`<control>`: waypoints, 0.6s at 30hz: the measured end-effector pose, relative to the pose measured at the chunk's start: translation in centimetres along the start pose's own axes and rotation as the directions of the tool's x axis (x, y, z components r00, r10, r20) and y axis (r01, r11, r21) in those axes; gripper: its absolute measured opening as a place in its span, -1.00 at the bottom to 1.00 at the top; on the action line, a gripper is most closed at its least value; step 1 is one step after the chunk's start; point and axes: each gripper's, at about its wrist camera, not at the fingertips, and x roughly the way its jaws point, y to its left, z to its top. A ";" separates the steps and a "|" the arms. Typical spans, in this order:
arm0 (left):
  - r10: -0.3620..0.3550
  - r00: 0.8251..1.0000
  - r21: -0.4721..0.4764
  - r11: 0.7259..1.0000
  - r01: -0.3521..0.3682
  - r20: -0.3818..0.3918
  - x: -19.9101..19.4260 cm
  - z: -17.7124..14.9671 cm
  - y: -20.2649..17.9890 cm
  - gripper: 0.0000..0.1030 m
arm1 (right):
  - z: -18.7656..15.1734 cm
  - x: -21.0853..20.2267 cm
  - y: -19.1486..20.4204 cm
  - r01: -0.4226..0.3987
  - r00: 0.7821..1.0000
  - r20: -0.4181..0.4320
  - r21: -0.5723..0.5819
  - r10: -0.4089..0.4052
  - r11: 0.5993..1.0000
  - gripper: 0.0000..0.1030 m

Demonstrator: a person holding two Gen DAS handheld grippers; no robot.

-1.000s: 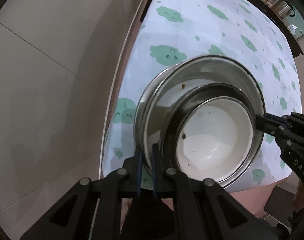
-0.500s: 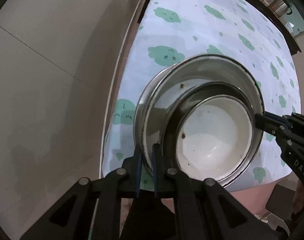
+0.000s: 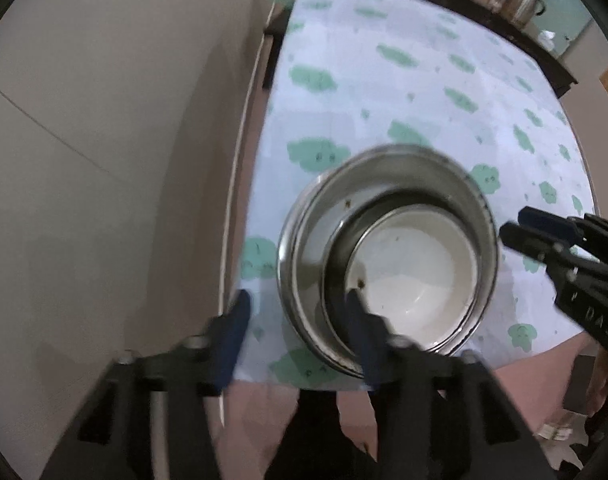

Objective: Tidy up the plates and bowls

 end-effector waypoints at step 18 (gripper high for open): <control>-0.150 0.912 0.178 0.980 0.086 0.381 -12.3 -4.2 -2.6 0.10 | -9.6 -15.1 3.5 0.214 0.855 0.441 0.177 -0.272 0.961 -0.11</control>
